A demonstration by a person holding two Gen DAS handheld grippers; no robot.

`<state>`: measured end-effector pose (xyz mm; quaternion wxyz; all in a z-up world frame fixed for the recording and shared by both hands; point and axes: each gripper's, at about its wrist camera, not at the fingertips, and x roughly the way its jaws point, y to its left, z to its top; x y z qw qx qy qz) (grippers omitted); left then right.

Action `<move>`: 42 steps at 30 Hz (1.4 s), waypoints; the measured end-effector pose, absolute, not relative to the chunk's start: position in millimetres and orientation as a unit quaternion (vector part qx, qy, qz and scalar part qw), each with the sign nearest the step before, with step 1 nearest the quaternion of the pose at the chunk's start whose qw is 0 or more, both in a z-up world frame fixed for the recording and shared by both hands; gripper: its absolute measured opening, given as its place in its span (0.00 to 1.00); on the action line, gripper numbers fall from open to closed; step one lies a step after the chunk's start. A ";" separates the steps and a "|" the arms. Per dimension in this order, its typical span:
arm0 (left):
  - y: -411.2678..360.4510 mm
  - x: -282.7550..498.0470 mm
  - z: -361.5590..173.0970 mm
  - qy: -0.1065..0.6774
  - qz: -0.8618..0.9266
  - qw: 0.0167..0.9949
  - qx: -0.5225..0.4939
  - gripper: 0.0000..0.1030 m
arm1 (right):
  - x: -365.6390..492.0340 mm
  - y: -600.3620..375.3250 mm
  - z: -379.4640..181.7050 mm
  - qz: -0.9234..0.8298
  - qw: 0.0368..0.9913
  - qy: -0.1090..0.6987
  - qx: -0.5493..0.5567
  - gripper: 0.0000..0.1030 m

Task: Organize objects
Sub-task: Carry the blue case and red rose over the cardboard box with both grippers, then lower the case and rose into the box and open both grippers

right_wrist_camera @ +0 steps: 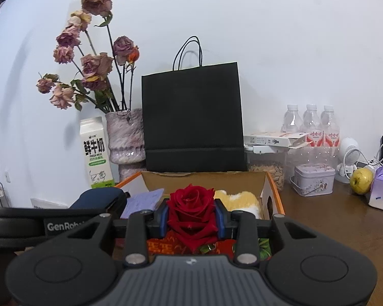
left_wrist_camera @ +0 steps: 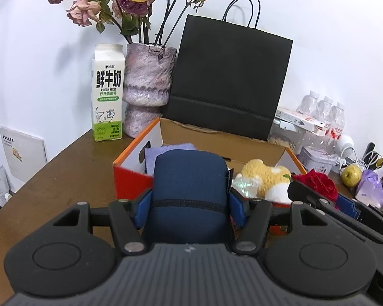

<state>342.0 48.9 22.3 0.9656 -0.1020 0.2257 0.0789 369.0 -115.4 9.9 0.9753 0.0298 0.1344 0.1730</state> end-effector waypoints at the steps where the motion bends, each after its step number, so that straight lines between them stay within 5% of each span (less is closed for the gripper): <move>1: 49.1 346.3 23.0 0.225 0.079 0.966 -0.102 0.60 | 372.2 -115.7 10.2 0.174 0.975 0.134 0.031 0.32; 42: 54.6 467.4 23.2 0.205 0.090 0.971 -0.085 0.60 | 495.3 -101.4 8.7 0.168 0.977 0.128 0.033 0.32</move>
